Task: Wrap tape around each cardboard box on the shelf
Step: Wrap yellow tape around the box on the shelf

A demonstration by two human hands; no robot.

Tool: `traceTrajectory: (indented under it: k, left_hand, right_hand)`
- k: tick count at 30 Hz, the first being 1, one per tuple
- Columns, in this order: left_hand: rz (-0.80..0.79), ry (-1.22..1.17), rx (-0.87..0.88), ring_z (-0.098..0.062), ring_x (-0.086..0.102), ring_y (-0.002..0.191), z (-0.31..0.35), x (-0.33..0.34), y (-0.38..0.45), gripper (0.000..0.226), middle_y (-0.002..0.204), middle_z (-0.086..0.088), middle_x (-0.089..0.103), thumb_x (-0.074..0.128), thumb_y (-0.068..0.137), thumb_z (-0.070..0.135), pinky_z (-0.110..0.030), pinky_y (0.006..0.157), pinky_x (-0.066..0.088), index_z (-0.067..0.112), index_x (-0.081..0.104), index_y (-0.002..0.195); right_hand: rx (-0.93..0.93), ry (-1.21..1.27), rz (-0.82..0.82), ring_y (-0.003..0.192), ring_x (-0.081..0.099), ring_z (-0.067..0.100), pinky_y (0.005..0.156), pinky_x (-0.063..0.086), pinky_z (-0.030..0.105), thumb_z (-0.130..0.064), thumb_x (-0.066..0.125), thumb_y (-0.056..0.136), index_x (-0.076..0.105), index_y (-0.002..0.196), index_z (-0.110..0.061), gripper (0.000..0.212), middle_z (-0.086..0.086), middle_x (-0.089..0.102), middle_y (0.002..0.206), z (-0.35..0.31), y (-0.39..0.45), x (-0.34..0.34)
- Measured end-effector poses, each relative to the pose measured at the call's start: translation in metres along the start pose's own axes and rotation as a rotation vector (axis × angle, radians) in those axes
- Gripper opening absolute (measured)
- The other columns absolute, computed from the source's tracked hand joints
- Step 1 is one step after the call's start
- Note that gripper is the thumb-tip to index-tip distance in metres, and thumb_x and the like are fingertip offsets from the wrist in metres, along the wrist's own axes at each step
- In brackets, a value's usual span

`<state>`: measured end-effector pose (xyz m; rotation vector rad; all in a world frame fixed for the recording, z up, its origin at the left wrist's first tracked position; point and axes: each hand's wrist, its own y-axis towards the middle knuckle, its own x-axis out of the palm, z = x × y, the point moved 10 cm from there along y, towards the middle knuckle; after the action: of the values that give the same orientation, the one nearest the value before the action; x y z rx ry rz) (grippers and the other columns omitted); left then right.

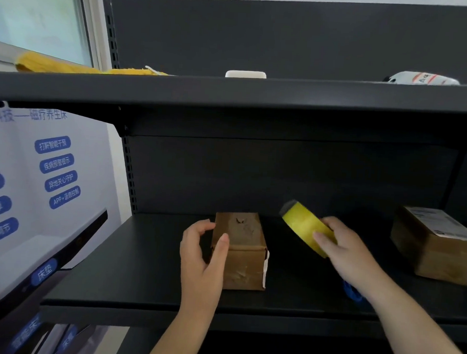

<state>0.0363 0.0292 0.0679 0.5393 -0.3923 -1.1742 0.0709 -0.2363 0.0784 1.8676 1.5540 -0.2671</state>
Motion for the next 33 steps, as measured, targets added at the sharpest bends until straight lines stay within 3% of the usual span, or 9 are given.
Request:
traceTrajectory:
  k: [3,9,12,15,20,23,28,31,33]
  left_hand:
    - [0.009,-0.083,0.101,0.003,0.053,0.103,0.024,-0.004,0.003,0.029,0.106,0.012,0.058,0.054,0.078,0.039,-0.003,0.083,0.039,0.033,0.053,0.106]
    - [-0.266,-0.342,0.007,-0.006,0.057,0.109,0.048,0.025,0.003,0.034,0.11,0.013,0.063,0.058,0.079,0.032,-0.02,0.091,0.048,0.026,0.057,0.112]
    - [-0.56,-0.372,-0.082,-0.01,0.055,0.114,0.055,0.058,-0.012,0.049,0.12,0.009,0.061,0.061,0.076,0.045,-0.027,0.093,0.047,0.029,0.053,0.121]
    - [-0.785,-0.494,-0.198,-0.017,0.059,0.109,0.061,0.081,-0.035,0.067,0.115,0.002,0.065,0.065,0.068,0.063,-0.033,0.092,0.049,0.022,0.056,0.12]
    - [-0.818,-0.592,-0.178,-0.01,0.066,0.086,0.07,0.085,-0.052,0.042,0.087,0.006,0.073,0.068,0.073,0.053,-0.023,0.079,0.051,0.015,0.073,0.09]
    - [-0.786,-0.616,-0.203,-0.008,0.067,0.083,0.072,0.08,-0.055,0.037,0.085,0.007,0.074,0.069,0.071,0.054,-0.021,0.074,0.052,0.021,0.074,0.089]
    - [-0.698,-0.463,-0.239,-0.001,0.066,0.077,0.066,0.073,-0.051,0.018,0.082,0.014,0.072,0.063,0.074,0.052,-0.017,0.07,0.054,0.041,0.072,0.086]
    - [-0.658,-0.412,-0.225,0.003,0.065,0.077,0.07,0.069,-0.05,0.014,0.081,0.021,0.071,0.058,0.073,0.053,-0.014,0.069,0.054,0.05,0.069,0.081]
    - [-0.635,-0.385,-0.199,0.005,0.064,0.074,0.072,0.068,-0.05,0.015,0.078,0.023,0.07,0.056,0.07,0.05,-0.012,0.068,0.054,0.053,0.068,0.078]
  right_hand:
    - [-0.01,0.424,-0.112,0.095,0.062,0.016,0.078,0.044,0.03,-0.032,0.055,0.082,0.064,0.095,-0.029,0.015,0.0,0.068,0.096,-0.023,-0.021,-0.019]
    - [-0.06,1.102,-0.311,0.096,0.066,0.024,0.078,0.055,0.031,-0.036,0.065,0.075,0.071,0.105,-0.017,0.037,0.012,0.07,0.103,-0.063,-0.052,-0.033]
    - [0.079,1.287,-0.245,0.122,0.034,0.051,0.108,0.02,0.053,-0.015,0.019,0.102,0.026,0.133,0.02,0.047,0.044,0.036,0.129,-0.062,-0.064,-0.026]
    - [0.064,1.424,-0.313,0.123,0.032,0.053,0.108,0.013,0.055,-0.008,0.007,0.1,0.025,0.127,0.025,0.046,0.046,0.035,0.128,-0.062,-0.064,-0.016]
    - [0.167,1.328,-0.292,0.113,0.044,0.046,0.105,0.022,0.052,-0.013,0.021,0.1,0.043,0.116,0.019,0.042,0.038,0.049,0.116,-0.044,-0.061,-0.003]
    - [0.179,1.206,-0.395,0.109,0.056,0.042,0.096,0.043,0.051,-0.031,0.067,0.081,0.061,0.108,0.01,0.05,0.031,0.059,0.115,-0.054,-0.055,0.015]
    - [-0.001,0.829,-0.249,0.109,0.061,0.023,0.092,0.043,0.043,-0.064,0.042,0.078,0.07,0.106,-0.018,0.061,0.008,0.064,0.119,-0.072,-0.051,-0.012]
    - [-0.179,0.559,-0.173,0.105,0.062,0.012,0.093,0.04,0.038,-0.079,0.053,0.061,0.073,0.098,-0.026,0.068,-0.002,0.07,0.108,-0.105,-0.056,-0.025]
    - [-0.195,0.509,-0.149,0.092,0.066,0.007,0.087,0.043,0.031,-0.07,0.059,0.059,0.076,0.084,-0.027,0.052,-0.003,0.073,0.094,-0.119,-0.056,-0.023]
